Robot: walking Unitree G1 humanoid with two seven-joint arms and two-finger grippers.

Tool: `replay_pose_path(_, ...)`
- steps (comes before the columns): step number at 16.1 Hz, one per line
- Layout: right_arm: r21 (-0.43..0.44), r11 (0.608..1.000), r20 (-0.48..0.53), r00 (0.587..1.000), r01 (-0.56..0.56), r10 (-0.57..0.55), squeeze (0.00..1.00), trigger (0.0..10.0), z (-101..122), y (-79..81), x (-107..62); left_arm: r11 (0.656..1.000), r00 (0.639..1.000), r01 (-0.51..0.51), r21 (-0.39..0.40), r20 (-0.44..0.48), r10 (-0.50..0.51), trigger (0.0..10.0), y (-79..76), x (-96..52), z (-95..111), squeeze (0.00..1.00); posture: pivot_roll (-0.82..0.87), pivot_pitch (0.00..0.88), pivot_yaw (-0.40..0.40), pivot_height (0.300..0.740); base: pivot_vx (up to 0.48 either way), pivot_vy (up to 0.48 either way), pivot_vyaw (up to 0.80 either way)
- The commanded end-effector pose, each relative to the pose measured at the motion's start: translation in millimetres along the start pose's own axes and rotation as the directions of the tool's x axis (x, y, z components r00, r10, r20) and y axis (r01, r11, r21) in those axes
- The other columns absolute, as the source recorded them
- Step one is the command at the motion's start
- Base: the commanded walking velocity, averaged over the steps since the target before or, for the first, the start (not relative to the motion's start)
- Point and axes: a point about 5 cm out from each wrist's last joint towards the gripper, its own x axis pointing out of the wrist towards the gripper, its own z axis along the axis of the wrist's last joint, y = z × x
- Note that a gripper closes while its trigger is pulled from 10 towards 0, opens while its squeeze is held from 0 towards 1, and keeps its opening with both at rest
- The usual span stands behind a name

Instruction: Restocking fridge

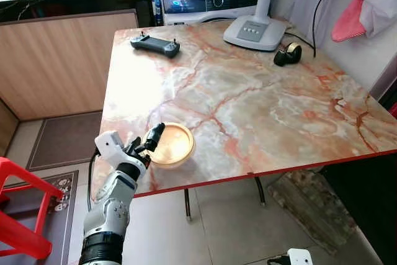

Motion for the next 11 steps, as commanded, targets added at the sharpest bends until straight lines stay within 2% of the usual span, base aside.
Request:
replay_pose_path(1,0.007,1.000,-0.005,1.000,0.011,-0.011,0.00,10.0,-3.0,-2.5,-0.9,0.999,0.999,0.028,-0.018,-0.036,-0.029,10.0,-4.5,1.0,-8.5,0.00,0.03,0.065,-0.045,0.740,0.000,0.000,0.00)
replay_pose_path(10,0.001,1.000,-0.007,1.000,0.009,-0.009,0.00,10.0,-2.9,-2.9,-1.0,0.998,0.998,0.008,-0.059,-0.060,-0.011,10.0,1.8,4.8,-19.7,0.00,0.03,0.068,-0.050,0.740,0.000,0.000,0.00)
replay_pose_path(11,0.000,1.000,-0.007,1.000,0.010,-0.010,0.00,10.0,-2.9,-3.1,-1.0,0.999,0.998,0.005,-0.050,-0.067,-0.008,7.5,1.8,6.0,-20.6,0.00,0.03,0.068,-0.050,0.740,0.000,0.000,0.00)
